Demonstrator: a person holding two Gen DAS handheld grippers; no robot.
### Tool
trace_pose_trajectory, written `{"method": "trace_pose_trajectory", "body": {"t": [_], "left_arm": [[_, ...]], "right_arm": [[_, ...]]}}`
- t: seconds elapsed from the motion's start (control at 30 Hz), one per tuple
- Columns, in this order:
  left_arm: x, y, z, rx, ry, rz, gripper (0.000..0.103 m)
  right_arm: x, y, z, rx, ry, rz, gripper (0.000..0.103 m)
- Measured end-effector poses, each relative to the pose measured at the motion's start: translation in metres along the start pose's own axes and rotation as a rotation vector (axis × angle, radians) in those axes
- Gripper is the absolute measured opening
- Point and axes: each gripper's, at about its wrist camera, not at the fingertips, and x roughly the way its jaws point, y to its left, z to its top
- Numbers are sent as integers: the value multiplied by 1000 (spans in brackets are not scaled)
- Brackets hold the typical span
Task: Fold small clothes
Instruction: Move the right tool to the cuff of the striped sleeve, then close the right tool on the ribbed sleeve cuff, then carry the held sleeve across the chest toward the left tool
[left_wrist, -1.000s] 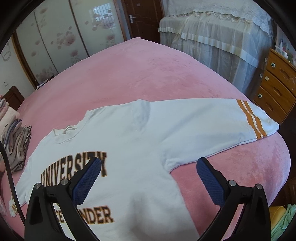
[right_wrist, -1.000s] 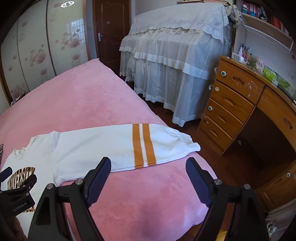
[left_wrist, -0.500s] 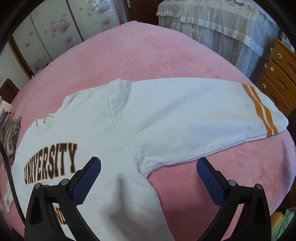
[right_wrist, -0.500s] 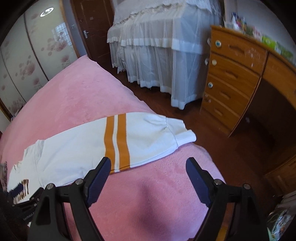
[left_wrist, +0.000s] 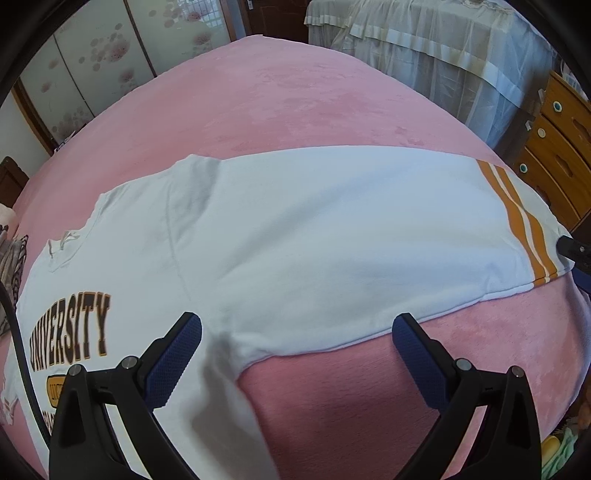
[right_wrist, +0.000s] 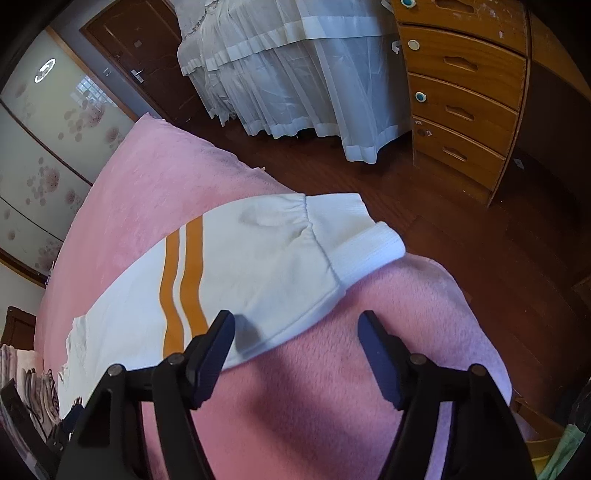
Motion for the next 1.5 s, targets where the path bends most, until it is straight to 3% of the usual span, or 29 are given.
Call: {"method": "trace_pose_trajectory", "body": {"t": [0.1, 0.2, 0.23, 0.33, 0.6, 0.83, 1.13, 1.3, 1.5], "left_arm": [[5, -12, 6, 0, 5, -9, 103], [10, -22, 14, -3, 8, -8, 103], [12, -24, 17, -7, 10, -8, 103], [10, -25, 24, -28, 7, -20, 100], [-10, -18, 34, -58, -34, -20, 100], [-29, 4, 34, -89, -56, -11, 100], [-66, 43, 26, -97, -102, 12, 100], [-97, 87, 9, -93, -131, 64, 100], [-118, 183, -30, -197, -143, 124, 100]], "right_arm": [[7, 0, 6, 14, -10, 2, 62], [10, 0, 11, 14, -26, 1, 38], [10, 1, 11, 13, -25, 14, 25], [1, 7, 10, -17, -58, 34, 13], [-39, 47, 5, -193, -159, -7, 11], [-67, 73, -1, -273, -206, -10, 11], [-113, 123, -22, -385, -248, 85, 11], [-135, 170, -46, -483, -261, 166, 11], [-145, 243, -88, -623, -255, 297, 11]]}}
